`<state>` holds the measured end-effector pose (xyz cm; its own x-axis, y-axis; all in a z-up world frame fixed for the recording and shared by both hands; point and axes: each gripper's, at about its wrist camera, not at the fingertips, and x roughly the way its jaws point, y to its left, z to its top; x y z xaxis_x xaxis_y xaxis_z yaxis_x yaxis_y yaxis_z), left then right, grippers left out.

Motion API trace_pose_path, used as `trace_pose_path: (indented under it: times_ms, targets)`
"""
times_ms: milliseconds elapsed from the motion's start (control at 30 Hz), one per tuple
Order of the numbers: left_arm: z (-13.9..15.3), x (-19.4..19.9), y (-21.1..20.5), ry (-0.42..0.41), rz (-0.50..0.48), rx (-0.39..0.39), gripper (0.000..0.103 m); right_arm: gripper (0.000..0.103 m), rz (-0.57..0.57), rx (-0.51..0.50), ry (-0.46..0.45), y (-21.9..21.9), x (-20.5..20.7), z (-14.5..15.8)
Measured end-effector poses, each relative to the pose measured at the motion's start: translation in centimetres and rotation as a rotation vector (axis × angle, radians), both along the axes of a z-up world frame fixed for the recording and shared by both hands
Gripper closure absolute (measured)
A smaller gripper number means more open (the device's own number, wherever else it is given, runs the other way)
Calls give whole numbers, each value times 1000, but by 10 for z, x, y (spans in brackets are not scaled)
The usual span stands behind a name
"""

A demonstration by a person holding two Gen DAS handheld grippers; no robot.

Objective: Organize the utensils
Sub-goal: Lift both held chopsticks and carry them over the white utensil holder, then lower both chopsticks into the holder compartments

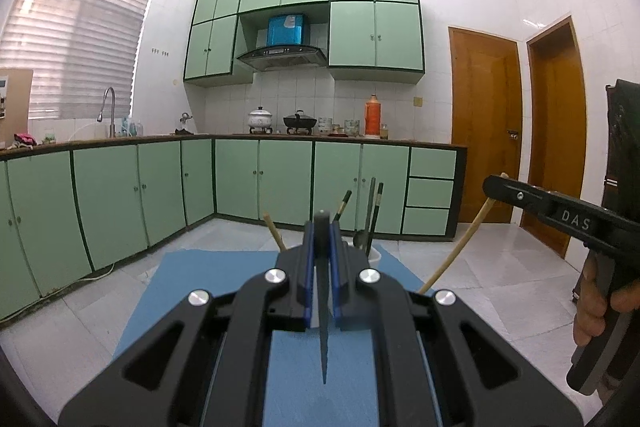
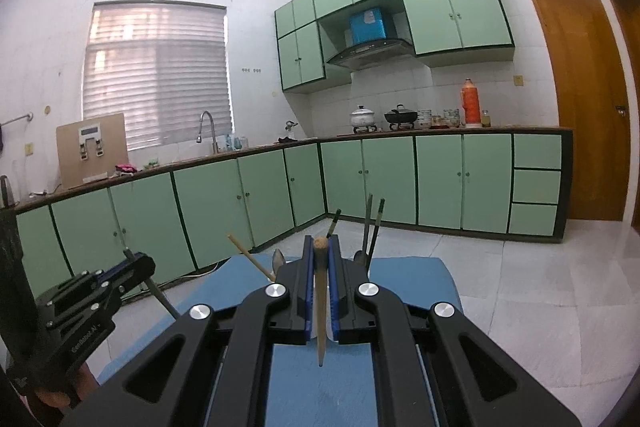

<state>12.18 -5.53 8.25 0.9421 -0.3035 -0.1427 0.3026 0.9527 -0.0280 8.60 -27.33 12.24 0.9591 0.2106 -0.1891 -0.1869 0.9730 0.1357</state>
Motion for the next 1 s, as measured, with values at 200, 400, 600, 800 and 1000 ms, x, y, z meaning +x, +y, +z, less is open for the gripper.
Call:
trace_pose_path:
  times_ms: [200,400,600,800,1000]
  targets:
    - [15,0,-3,-35,-8,5,97,96,4,-29,-11,7,5,15]
    - [29,0,-5,-72,-9,-1,97,96,0,-67,-44,14,7,34]
    - [50,2,-6,-121,-9,-21,97,96,-5,-88,-85,19,10,57]
    - [75,10,-5,-175,0,-47,97,96,-4,-96,-111,22,18,78]
    - [98,20,-9,-242,24,-72,97,96,-15,-87,-114,20,35,91]
